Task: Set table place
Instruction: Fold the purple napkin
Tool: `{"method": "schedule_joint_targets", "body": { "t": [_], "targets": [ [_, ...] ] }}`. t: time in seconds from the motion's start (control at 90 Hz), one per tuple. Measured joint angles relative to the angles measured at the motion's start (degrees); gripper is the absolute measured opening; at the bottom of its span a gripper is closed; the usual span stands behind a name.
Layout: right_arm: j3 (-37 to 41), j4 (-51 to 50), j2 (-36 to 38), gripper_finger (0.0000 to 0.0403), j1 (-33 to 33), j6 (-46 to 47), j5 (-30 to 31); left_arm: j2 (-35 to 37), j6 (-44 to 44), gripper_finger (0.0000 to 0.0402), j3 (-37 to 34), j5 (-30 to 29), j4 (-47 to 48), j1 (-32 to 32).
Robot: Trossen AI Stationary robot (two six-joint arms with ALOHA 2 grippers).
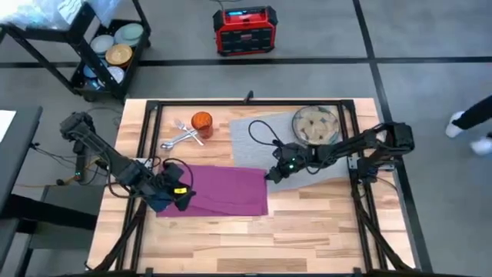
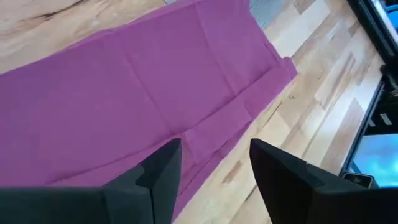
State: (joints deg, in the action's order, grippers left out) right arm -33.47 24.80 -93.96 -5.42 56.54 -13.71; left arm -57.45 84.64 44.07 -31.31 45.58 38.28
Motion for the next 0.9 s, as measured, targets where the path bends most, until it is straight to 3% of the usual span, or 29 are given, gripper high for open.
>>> {"method": "schedule_joint_targets", "body": {
  "t": [0.311, 0.478, 0.633, 0.9],
  "targets": [
    [-2.21, 2.83, -5.06, 0.0108, -0.86, 1.94, -2.69, 0.00, 0.02, 0.0173, 0.00, 0.05, -0.07, 0.00],
    [-2.48, 1.89, -1.21, 0.0108, -0.19, 0.55, -2.47, 0.02, 0.10, 0.0173, 0.00, 1.42, -0.11, 0.00],
    [-2.43, -8.39, 2.81, 0.0108, -0.17, -1.41, 0.46, 0.02, 0.03, 0.0173, 0.00, 1.53, 0.02, 0.00],
    [-2.40, -7.57, 0.41, 0.0108, -0.23, -1.84, -0.30, 0.02, -0.80, 0.0173, 0.00, 1.53, -0.05, 0.00]
  ]
}}
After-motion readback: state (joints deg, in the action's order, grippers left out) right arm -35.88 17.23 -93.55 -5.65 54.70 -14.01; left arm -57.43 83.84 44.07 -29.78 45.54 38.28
